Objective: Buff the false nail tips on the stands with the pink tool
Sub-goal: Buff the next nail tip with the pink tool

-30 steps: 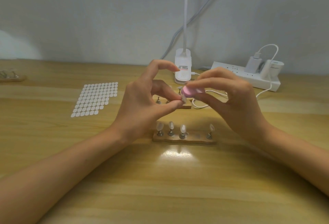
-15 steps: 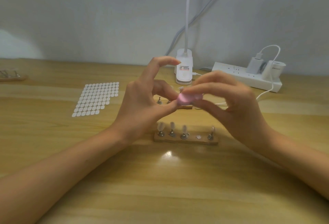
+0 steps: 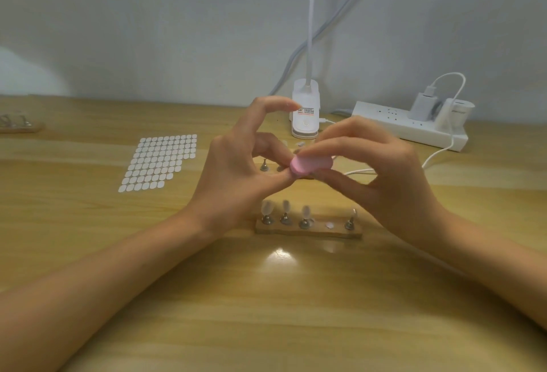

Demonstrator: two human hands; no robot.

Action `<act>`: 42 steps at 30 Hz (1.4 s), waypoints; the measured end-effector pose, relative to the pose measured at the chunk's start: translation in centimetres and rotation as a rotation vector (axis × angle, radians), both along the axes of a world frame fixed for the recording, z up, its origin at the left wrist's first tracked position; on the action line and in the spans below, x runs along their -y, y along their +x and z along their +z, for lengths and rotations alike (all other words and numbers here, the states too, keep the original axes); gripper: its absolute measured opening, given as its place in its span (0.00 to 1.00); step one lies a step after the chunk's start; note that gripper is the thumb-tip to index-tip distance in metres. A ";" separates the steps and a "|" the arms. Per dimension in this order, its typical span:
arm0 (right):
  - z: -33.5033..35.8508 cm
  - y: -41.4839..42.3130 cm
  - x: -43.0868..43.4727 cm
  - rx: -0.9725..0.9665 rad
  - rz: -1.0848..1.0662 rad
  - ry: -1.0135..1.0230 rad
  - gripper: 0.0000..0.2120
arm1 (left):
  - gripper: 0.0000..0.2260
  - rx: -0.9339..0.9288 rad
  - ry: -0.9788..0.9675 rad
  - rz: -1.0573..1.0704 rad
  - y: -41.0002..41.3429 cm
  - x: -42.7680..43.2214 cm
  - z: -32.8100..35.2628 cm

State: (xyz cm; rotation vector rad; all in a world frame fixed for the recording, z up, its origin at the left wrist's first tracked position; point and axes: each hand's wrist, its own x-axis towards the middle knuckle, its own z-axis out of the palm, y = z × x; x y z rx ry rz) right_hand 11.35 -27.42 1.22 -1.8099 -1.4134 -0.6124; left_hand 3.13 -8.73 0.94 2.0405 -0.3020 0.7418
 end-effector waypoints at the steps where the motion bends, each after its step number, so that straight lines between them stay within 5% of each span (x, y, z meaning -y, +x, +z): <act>1: -0.1 0.1 0.0 -0.006 -0.014 -0.006 0.09 | 0.28 0.003 0.010 -0.004 0.0 0.0 0.0; 12: 0.5 1.2 1.0 -0.140 -0.169 0.048 0.09 | 0.27 -0.036 -0.088 -0.038 -0.3 -0.1 0.0; 18: 0.5 0.0 0.3 -0.014 0.007 0.069 0.09 | 0.26 -0.121 -0.203 -0.160 -0.5 0.3 0.2; 25: 0.6 0.4 0.8 -0.003 -0.038 0.043 0.09 | 0.23 -0.207 -0.313 -0.237 -0.3 -0.2 0.2; 42: 0.0 0.6 0.7 -0.006 0.040 0.001 0.09 | 0.18 -0.227 -0.293 -0.322 -0.3 -0.4 0.2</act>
